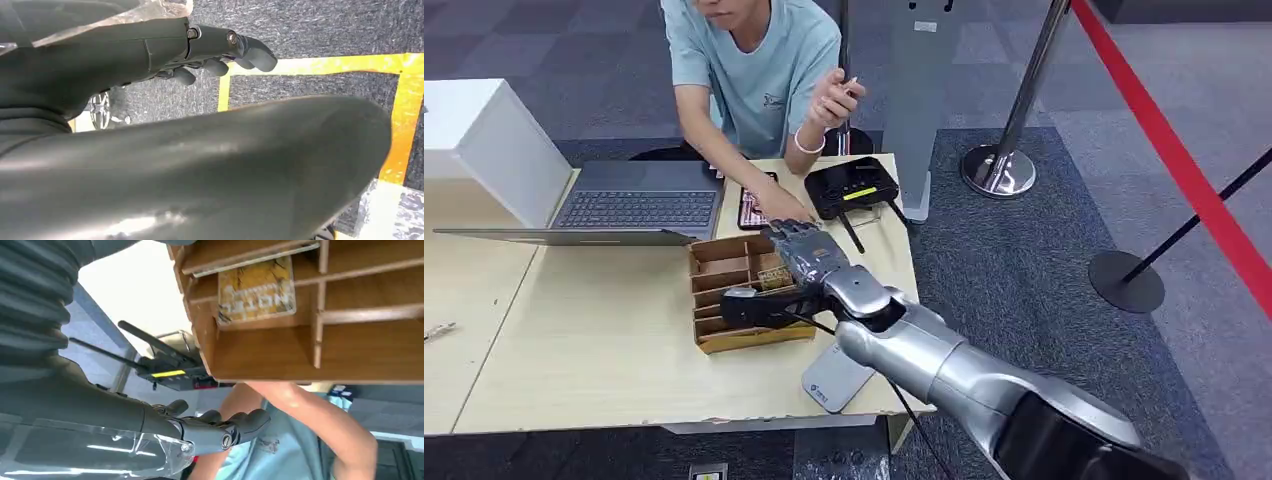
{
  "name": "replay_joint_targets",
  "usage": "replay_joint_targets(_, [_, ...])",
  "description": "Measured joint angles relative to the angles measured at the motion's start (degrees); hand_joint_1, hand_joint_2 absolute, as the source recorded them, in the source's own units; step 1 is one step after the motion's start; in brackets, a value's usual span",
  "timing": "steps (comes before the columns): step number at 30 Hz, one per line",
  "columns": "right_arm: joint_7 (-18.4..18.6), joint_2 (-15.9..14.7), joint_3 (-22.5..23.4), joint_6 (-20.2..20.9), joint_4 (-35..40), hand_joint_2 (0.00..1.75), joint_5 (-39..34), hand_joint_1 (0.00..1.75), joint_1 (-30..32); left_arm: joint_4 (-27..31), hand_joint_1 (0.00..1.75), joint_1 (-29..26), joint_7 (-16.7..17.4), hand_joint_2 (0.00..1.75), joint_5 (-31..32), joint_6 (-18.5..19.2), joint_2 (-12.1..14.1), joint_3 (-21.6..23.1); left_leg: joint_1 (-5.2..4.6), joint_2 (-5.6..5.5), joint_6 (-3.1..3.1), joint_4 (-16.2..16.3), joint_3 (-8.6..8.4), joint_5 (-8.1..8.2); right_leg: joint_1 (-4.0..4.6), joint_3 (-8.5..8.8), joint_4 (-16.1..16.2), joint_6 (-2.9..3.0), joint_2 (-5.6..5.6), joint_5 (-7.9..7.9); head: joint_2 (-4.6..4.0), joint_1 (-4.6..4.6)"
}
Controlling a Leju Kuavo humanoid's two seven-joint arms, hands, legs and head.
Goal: Pass the card to the sensor for recognition and then transmit it.
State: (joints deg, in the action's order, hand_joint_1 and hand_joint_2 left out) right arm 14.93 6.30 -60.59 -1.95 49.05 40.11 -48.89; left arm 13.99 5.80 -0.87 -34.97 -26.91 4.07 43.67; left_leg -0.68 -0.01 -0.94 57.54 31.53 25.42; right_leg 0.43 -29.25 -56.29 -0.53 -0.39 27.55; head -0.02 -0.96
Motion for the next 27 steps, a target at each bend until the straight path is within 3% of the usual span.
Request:
replay_joint_targets(5, [0.09, 0.5, -0.2, 0.9, 0.57, 1.75, -0.37, 0.24, -0.15, 0.0, 0.0, 0.13, 0.22, 0.0, 0.33, 0.0, 0.0, 0.72, 0.0, 0.0, 0.0, 0.0, 0.01, 0.0, 0.0, -0.01, 0.0, 0.0, 0.0, 0.0, 0.0, 0.0])
replay_joint_targets(7, [0.09, 0.65, -0.35, 0.92, 0.65, 1.75, -0.44, 0.8, -0.15, 0.0, 0.0, 0.22, 0.22, 0.0, 0.39, 0.0, 0.0, 1.03, 0.0, -0.01, 0.0, 0.0, 0.01, 0.0, 0.0, -0.01, 0.0, 0.0, 0.0, 0.0, 0.0, 0.0])
replay_joint_targets(8, [0.07, 0.68, -0.37, 0.94, 0.68, 1.75, -0.46, 0.82, -0.15, 0.0, 0.0, 0.26, 0.24, 0.0, 0.44, 0.02, 0.0, 1.11, 0.0, -0.01, 0.0, 0.0, 0.01, 0.0, 0.0, -0.01, 0.0, 0.0, 0.0, 0.0, 0.0, 0.0])
replay_joint_targets(9, [0.04, 0.76, -0.37, 0.92, 0.68, 1.75, -0.5, 0.66, -0.15, 0.0, 0.0, 0.29, 0.24, 0.0, 0.5, 0.02, 0.0, 1.25, 0.0, -0.01, 0.0, 0.0, 0.01, 0.0, 0.0, -0.01, 0.0, 0.0, 0.0, 0.0, 0.0, 0.0])
replay_joint_targets(10, [-0.11, 0.83, -0.39, 0.92, 0.68, 1.75, -0.59, 0.4, -0.14, 0.0, 0.0, 0.31, 0.28, 0.0, 0.59, 0.04, 0.0, 1.31, 0.0, -0.01, 0.0, 0.0, 0.01, 0.0, 0.0, -0.01, 0.0, 0.0, 0.0, 0.0, 0.0, -0.02])
replay_joint_targets(14, [-1.29, 1.46, -0.55, 0.2, 0.04, 1.75, -1.36, 0.49, 0.03, 0.0, 0.0, 0.55, 0.66, 0.0, 0.83, 0.11, -0.02, 1.49, 0.0, -0.01, 0.0, 0.0, 0.01, 0.0, 0.0, -0.02, 0.0, 0.01, 0.0, 0.01, 0.0, -0.02])
replay_joint_targets(19, [-2.43, 2.38, -1.07, -0.79, -2.65, 1.75, -2.12, 0.79, 0.77, 0.0, 0.0, 0.73, 0.94, 0.0, 0.79, 0.17, -0.04, 2.34, 0.01, 0.0, 0.0, -0.01, 0.02, 0.01, 0.0, -0.03, 0.0, 0.02, 0.0, 0.02, 0.0, 0.0])
replay_joint_targets(23, [-2.54, 2.75, -1.36, -1.37, -5.55, 1.75, -2.67, 0.73, 1.47, 0.0, 0.0, 0.76, 0.96, 0.0, 0.63, 0.13, -0.13, 2.71, 0.0, -0.01, 0.0, -0.01, 0.04, 0.01, 0.0, -0.05, 0.01, 0.02, 0.0, 0.02, 0.0, -0.02])
replay_joint_targets(25, [-2.58, 2.82, -1.38, -1.64, -6.58, 1.75, -2.73, 0.52, 1.98, 0.0, 0.0, 0.74, 0.96, 0.0, 0.63, 0.07, -0.2, 2.73, 0.0, 0.0, 0.0, -0.01, 0.06, 0.01, 0.0, -0.06, 0.01, 0.02, 0.0, 0.02, 0.0, -0.02])
replay_joint_targets(27, [-2.58, 2.84, -1.38, -1.83, -7.19, 1.75, -2.73, 0.56, 2.11, 0.0, 0.0, 0.75, 0.96, 0.0, 0.63, 0.07, -0.26, 2.75, 0.0, 0.01, 0.0, -0.01, 0.05, 0.01, 0.0, -0.06, 0.01, 0.02, 0.0, 0.02, 0.0, -0.02])
